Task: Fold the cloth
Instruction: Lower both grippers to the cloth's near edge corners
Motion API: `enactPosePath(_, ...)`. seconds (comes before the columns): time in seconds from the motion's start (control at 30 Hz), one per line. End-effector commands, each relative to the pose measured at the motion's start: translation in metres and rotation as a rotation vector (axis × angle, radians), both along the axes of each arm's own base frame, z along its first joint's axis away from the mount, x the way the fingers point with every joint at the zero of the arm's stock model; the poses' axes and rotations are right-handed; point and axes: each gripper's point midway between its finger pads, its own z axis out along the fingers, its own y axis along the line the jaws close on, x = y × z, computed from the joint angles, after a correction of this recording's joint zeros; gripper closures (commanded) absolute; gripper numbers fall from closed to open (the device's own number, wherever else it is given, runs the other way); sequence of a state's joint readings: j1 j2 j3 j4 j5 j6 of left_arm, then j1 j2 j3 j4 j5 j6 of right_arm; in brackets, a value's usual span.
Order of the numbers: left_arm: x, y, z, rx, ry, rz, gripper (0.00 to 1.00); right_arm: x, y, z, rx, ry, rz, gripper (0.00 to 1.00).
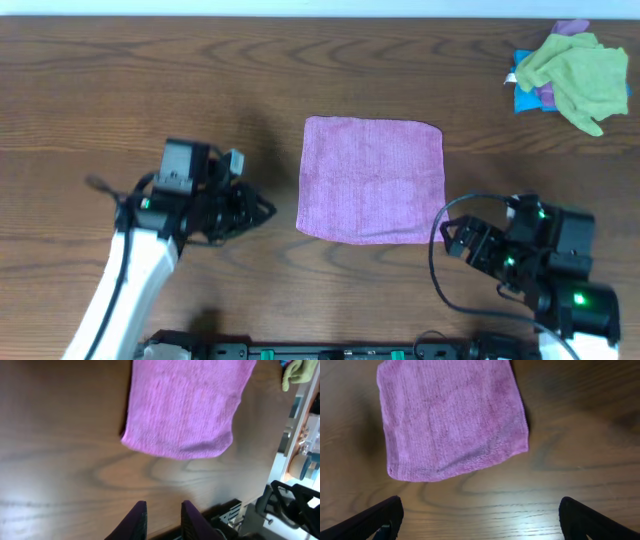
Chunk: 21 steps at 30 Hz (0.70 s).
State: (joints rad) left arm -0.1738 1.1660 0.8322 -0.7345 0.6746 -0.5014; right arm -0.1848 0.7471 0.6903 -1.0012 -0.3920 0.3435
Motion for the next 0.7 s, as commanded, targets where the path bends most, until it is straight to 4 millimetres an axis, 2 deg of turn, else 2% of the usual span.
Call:
enactPosePath(0.0,-0.014,0.004,-0.019,-0.019,0.054,0.083,0.73,-0.01,0.009,-0.016,0.053,0.004,0.074,0.01)
enactPosePath(0.13,-0.016,-0.008,-0.039,-0.099,0.043,0.12,0.67,-0.016,0.013,-0.041,0.126,0.017,0.076,0.01)
enactPosePath(0.23,-0.013,-0.016,-0.049,-0.118,0.025,0.133,0.55,-0.015,0.009,-0.047,0.125,0.013,0.059,0.01)
enactPosePath(0.33,-0.013,-0.017,-0.061,-0.1,0.04,0.175,0.3,-0.008,0.007,-0.045,0.114,-0.014,0.058,0.01)
enactPosePath(0.4,-0.012,-0.018,-0.068,-0.084,0.048,0.195,0.05,-0.002,0.003,-0.045,0.102,-0.029,0.056,0.01)
enactPosePath(0.53,-0.005,-0.014,-0.079,-0.058,0.082,0.255,0.05,0.01,0.0,-0.055,0.108,-0.015,0.054,0.01)
enactPosePath(0.67,0.007,-0.017,-0.081,-0.074,0.061,0.263,0.05,0.021,-0.004,-0.069,0.117,0.009,0.054,0.01)
